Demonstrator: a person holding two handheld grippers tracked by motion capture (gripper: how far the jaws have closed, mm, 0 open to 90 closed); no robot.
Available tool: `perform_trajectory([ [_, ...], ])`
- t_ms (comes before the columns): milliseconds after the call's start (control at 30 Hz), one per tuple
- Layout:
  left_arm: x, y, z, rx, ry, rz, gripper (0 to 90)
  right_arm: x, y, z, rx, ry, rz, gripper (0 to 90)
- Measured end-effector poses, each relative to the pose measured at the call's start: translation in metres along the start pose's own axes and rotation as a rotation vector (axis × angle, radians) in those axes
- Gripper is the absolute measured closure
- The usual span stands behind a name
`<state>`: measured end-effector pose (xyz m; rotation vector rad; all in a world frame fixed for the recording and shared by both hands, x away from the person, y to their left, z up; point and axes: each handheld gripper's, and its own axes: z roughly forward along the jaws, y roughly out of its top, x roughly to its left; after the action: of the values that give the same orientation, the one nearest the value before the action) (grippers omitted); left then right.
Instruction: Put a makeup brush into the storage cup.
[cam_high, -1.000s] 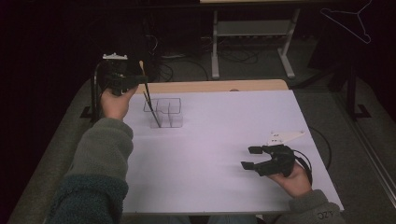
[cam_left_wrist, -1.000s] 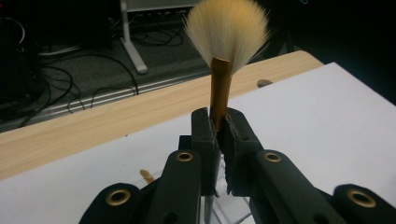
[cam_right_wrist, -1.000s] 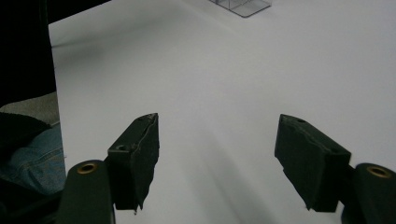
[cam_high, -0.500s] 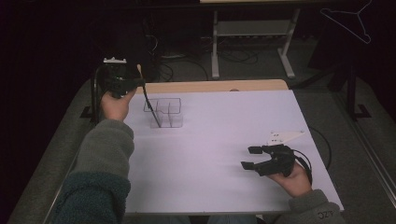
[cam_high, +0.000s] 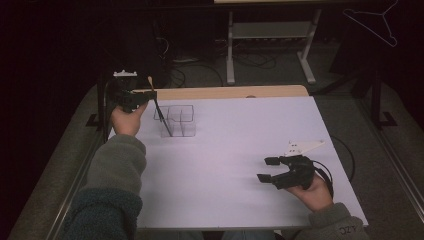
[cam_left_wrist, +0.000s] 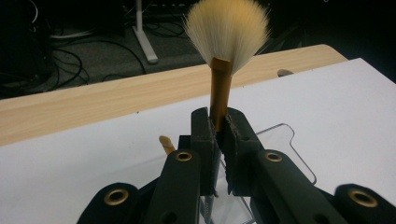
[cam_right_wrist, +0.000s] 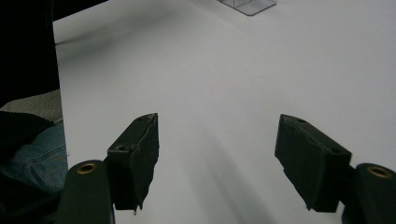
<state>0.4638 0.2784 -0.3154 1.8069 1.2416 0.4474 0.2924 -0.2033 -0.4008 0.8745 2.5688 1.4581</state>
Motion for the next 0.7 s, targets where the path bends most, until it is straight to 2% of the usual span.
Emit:
perform_trajectory([
  [233, -0.001, -0.011, 0.005, 0.017, 0.007, 0.006, 82.8, 0.001, 0.0, 0.0, 0.003, 0.005, -0.001, 29.3],
  [700, -0.001, -0.024, 0.011, 0.027, 0.007, -0.011, 82.5, 0.002, 0.001, 0.003, 0.012, 0.01, -0.004, 29.0],
])
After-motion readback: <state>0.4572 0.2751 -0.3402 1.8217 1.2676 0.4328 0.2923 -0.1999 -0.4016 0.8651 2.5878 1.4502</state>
